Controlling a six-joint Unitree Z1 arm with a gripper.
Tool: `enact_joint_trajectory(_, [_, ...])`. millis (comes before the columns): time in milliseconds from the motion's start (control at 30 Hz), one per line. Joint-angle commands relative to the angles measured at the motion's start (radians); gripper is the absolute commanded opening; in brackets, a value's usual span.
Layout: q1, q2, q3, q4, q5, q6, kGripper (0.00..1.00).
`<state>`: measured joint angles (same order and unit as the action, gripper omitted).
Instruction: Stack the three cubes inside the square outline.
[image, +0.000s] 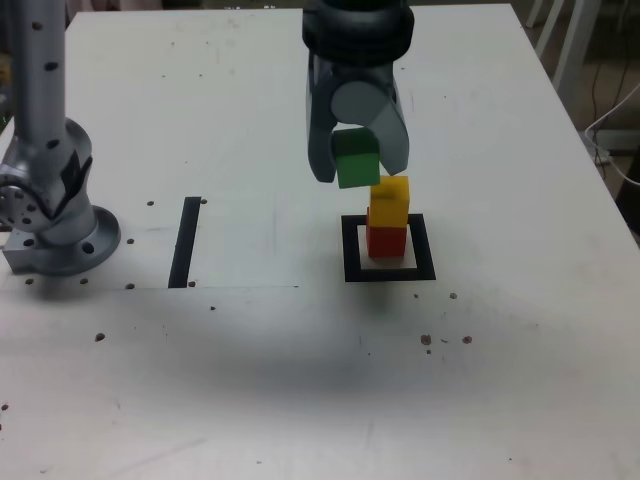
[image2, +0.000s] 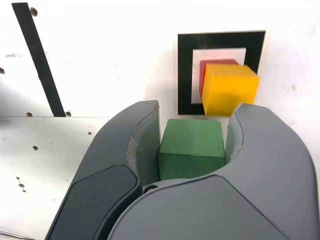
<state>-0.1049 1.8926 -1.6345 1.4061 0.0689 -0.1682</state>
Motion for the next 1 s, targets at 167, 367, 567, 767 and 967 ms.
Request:
enact_joint_trajectory(167, [0.028,0.046,-0.044,-0.001,-0.003,-0.006,0.28])
enact_joint_trajectory(367, [0.037,0.074,-0.073,0.004,-0.015,-0.011,0.28])
enact_joint_trajectory(567, [0.056,0.081,-0.074,-0.001,-0.015,0.001,0.28])
enact_joint_trajectory(767, [0.058,0.092,-0.071,-0.017,-0.021,0.003,0.28])
enact_joint_trajectory(967, [0.059,0.098,-0.069,-0.029,-0.02,0.003,0.31])
